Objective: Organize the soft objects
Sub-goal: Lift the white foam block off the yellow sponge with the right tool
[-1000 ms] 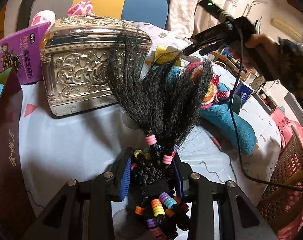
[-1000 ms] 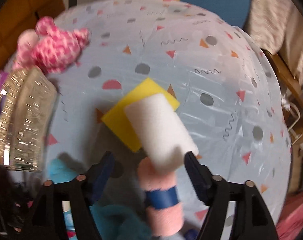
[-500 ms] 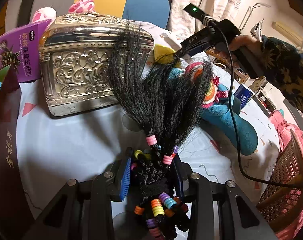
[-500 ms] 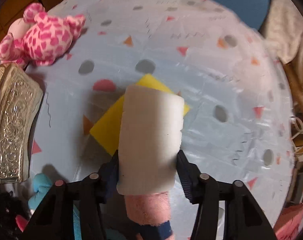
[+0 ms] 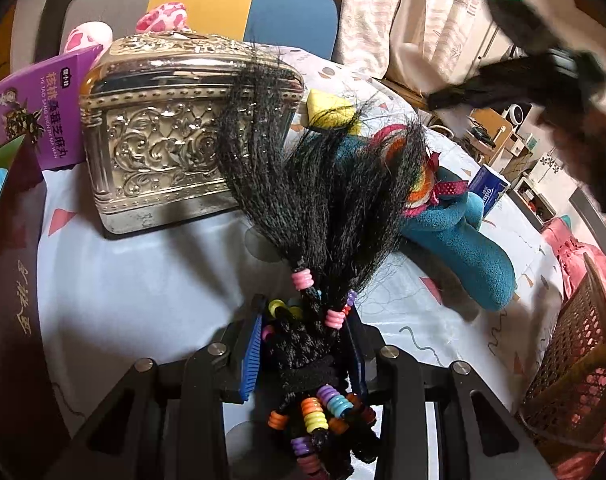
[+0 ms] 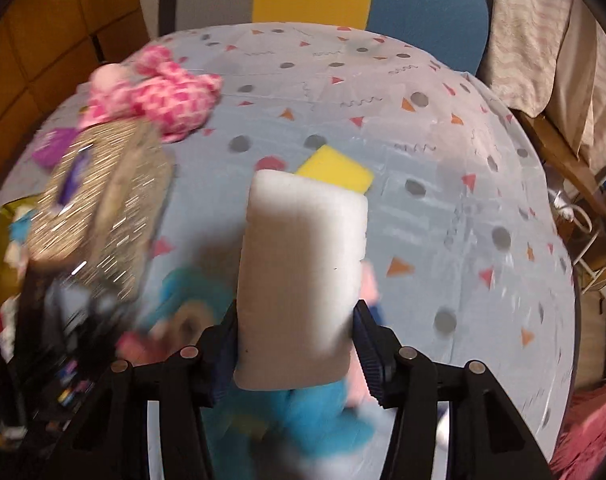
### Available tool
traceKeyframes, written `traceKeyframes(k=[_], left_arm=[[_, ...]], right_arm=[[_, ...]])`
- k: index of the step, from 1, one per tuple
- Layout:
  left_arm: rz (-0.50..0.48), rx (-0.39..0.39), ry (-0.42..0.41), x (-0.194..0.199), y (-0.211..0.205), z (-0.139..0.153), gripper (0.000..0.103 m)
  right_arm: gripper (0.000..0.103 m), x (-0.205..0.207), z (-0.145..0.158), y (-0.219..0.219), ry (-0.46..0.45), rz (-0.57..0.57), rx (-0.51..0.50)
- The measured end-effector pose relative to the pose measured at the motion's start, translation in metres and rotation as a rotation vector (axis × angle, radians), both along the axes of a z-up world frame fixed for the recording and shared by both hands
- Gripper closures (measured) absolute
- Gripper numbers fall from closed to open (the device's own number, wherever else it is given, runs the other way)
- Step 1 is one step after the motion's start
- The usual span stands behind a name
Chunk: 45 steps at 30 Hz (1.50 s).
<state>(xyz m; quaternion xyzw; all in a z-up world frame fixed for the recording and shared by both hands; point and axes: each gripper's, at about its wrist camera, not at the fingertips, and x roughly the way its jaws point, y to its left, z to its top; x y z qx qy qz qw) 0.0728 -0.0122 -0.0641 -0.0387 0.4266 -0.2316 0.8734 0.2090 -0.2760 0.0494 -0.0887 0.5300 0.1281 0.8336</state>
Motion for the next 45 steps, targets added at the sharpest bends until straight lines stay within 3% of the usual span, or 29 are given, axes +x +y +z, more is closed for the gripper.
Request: traceKeyframes(k=[6,12,19,24,32,34,36,45], left_arm=[[0.012,-0.004,0.007,-0.001,0.0,0.0,0.068],[0.046,0.004,0.024,-0.006,0.001,0.004,0.069],[0.061,0.032,0.023,-0.018,0.001,0.006,0.069],[0.067,0.037,0.027,-0.019,-0.001,0.007,0.069],[0.055,0.05,0.033,-0.015,-0.002,0.006,0.069],[0.055,0.051,0.036,-0.014,-0.003,0.006,0.069],[0.048,0.066,0.028,-0.016,-0.005,0.007,0.07],[0.08,0.077,0.022,-0.017,-0.002,0.012,0.071]], right_arm=[[0.049,-0.084,0.004,0.015,0.075,0.114,0.052],[0.048,-0.136,-0.031,0.061,0.198,0.216,0.073],[0.043,-0.128,-0.071,0.087,0.261,0.172,0.046],[0.028,-0.124,-0.083,0.084,0.287,0.134,0.081],[0.028,-0.112,-0.088,0.088,0.257,0.083,0.088],[0.042,-0.112,-0.095,0.092,0.231,0.052,0.053],[0.046,-0.114,-0.097,0.094,0.192,0.01,0.035],[0.041,-0.115,-0.099,0.091,0.151,-0.047,0.075]])
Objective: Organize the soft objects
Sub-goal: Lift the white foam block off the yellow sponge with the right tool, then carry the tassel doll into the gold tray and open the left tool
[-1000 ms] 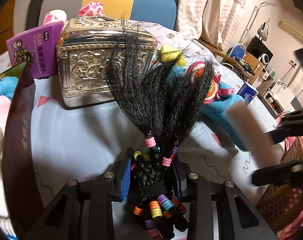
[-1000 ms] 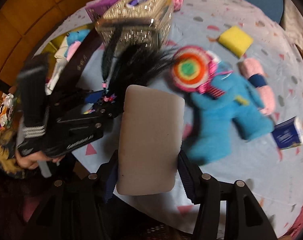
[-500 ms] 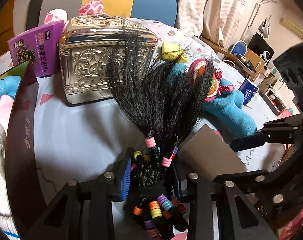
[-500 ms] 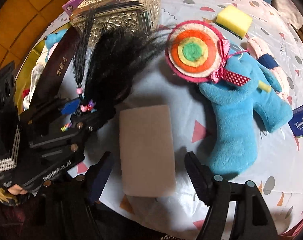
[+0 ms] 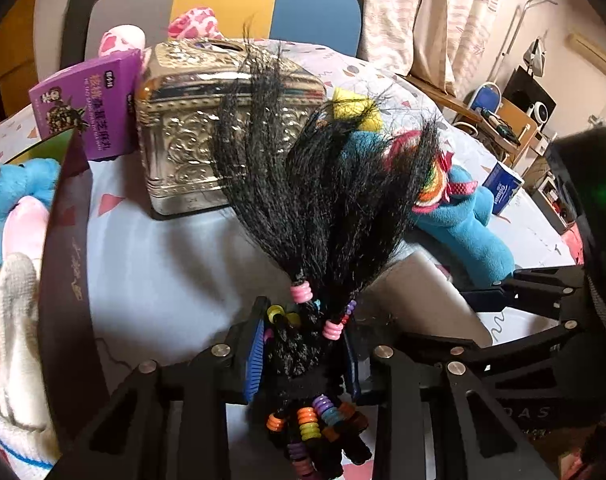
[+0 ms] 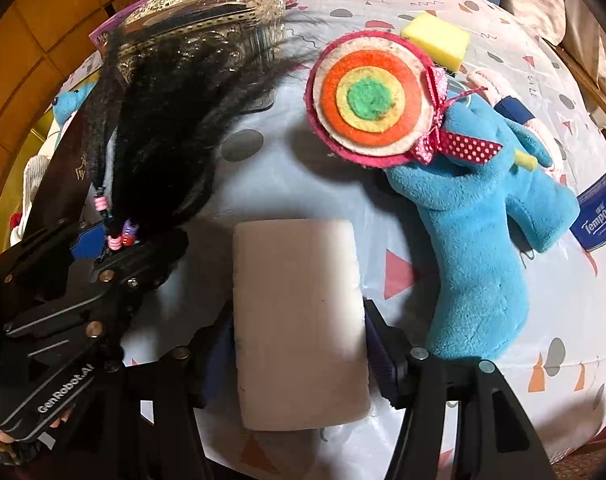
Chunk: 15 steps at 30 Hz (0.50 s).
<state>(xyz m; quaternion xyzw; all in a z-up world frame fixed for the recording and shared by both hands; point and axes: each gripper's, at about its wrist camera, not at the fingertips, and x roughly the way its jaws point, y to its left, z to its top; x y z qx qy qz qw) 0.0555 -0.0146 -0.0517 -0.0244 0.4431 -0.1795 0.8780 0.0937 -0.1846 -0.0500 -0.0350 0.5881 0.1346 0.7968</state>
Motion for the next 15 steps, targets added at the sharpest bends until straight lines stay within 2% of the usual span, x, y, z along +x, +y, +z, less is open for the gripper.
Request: traceKeyframes(k=[6,11,15], left_arm=[[0.007,-0.034,-0.039,-0.005,0.005,0.017,0.071],[-0.007,-0.102,-0.103,-0.014,0.013,0.054,0.071],[0.05,-0.176,-0.144,-0.017,0.047,0.09,0.071]], right_arm=[[0.041,-0.009,-0.003,0.012,-0.038,-0.001,-0.018],[0.042,-0.026,-0.004,0.013,-0.057,0.005,-0.032],[0.041,-0.032,-0.013,0.013,-0.055,0.011,-0.032]])
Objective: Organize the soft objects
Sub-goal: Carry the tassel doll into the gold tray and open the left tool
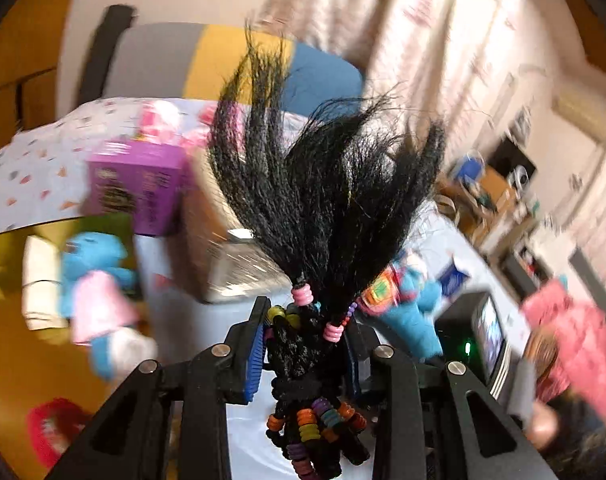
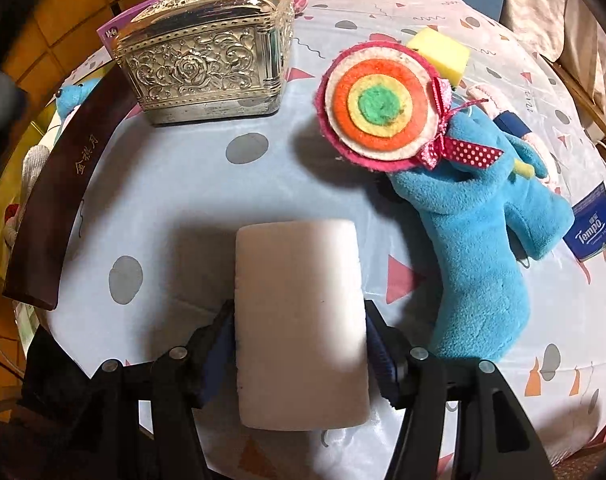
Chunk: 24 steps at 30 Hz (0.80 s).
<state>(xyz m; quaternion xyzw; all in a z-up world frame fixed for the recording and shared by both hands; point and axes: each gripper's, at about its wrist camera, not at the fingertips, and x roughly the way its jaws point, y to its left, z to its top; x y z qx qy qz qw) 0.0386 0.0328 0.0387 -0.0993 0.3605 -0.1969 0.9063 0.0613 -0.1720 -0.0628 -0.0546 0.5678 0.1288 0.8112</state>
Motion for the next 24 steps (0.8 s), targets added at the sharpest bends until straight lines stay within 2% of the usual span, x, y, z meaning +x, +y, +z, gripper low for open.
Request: traceKeyframes(k=[3,7,10,14,19,24], left_arm=[[0.077,-0.061,0.006,0.003,0.037,0.015,0.071],[0.222,-0.071,0.033,0.008,0.098,0.021,0.071],[0.331,-0.048,0.076,0.014,0.145,0.01,0.071],[0.459,-0.05,0.188,0.026,0.202,-0.017,0.071],[0.521,-0.047,0.294,0.047,0.23,-0.048,0.07],[0.539,-0.01,0.366,0.073,0.235,-0.071,0.07]], right_arm=[[0.041,-0.002,0.002,0.003,-0.002,0.002,-0.002],[0.041,0.009,0.001,0.002,-0.007,0.005,-0.004],[0.041,0.009,0.005,0.005,-0.011,0.007,-0.005],[0.041,0.012,0.005,0.004,-0.018,0.006,-0.001],[0.041,0.015,0.001,0.003,-0.028,0.007,-0.002],[0.041,0.014,0.0,0.004,-0.039,0.006,-0.002]])
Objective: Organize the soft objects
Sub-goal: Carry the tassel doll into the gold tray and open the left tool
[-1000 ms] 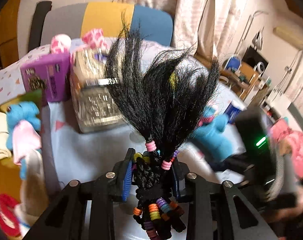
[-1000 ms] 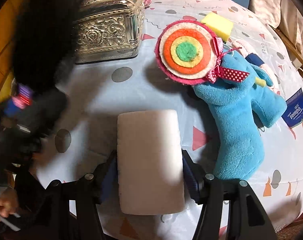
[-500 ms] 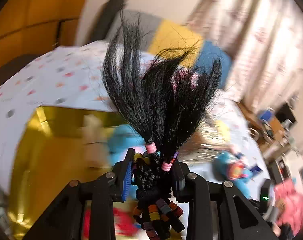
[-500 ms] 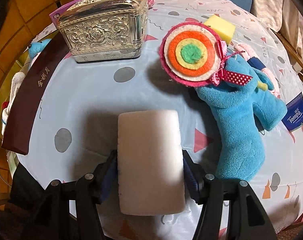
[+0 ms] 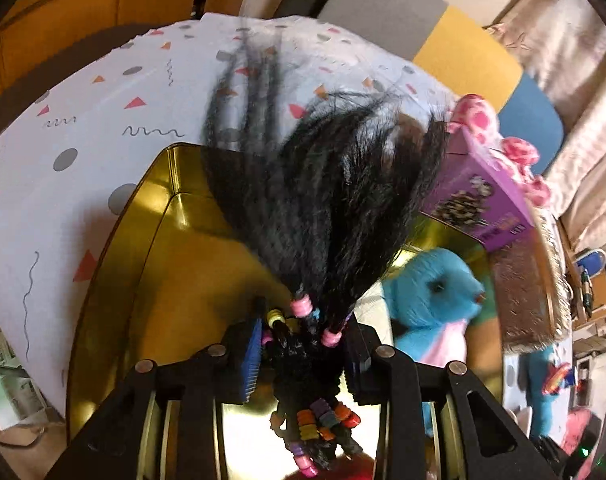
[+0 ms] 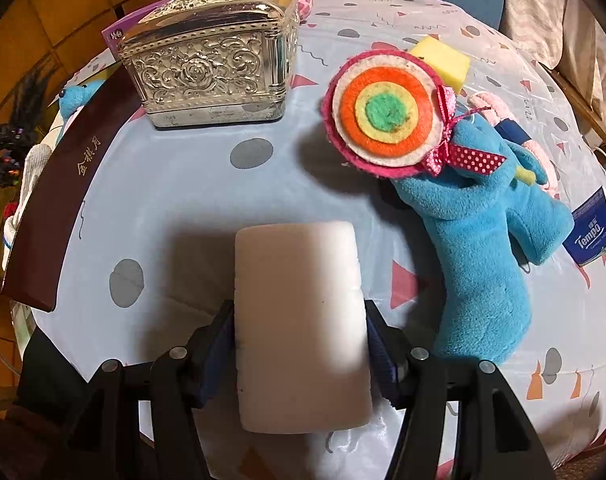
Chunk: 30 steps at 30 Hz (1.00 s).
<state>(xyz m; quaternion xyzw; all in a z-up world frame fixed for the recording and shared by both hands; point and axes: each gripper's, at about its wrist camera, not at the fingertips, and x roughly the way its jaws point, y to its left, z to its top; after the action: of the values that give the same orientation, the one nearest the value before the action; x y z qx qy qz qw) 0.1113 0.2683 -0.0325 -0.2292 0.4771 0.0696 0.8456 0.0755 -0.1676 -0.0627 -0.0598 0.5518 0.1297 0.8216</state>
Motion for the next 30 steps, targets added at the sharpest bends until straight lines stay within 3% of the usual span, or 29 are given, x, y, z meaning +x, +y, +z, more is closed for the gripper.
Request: traceKeyframes(k=[3,8,12,18,24,30], left_arm=[[0.01,0.008,0.023,0.013,0.009,-0.008,0.065],[0.03,0.039,0.019,0.026,0.013,-0.01,0.039],[0.055,0.111,-0.04,0.019,0.012,0.008,0.037],[0.09,0.154,-0.141,-0.011,0.006,0.039,0.036],[0.016,0.217,-0.248,-0.048,-0.042,0.062,0.03],[-0.039,0.232,-0.275,-0.07,-0.085,0.067,0.025]], right_arm=[[0.041,0.0,-0.001,0.0,-0.006,-0.004,0.003],[0.041,-0.002,-0.002,0.0,-0.017,-0.011,0.008],[0.041,-0.003,-0.002,-0.001,-0.022,-0.016,0.009],[0.041,-0.007,-0.003,-0.001,-0.044,-0.029,0.008],[0.041,-0.014,-0.004,-0.002,-0.073,-0.043,0.01],[0.042,-0.021,-0.005,-0.002,-0.088,-0.055,0.009]])
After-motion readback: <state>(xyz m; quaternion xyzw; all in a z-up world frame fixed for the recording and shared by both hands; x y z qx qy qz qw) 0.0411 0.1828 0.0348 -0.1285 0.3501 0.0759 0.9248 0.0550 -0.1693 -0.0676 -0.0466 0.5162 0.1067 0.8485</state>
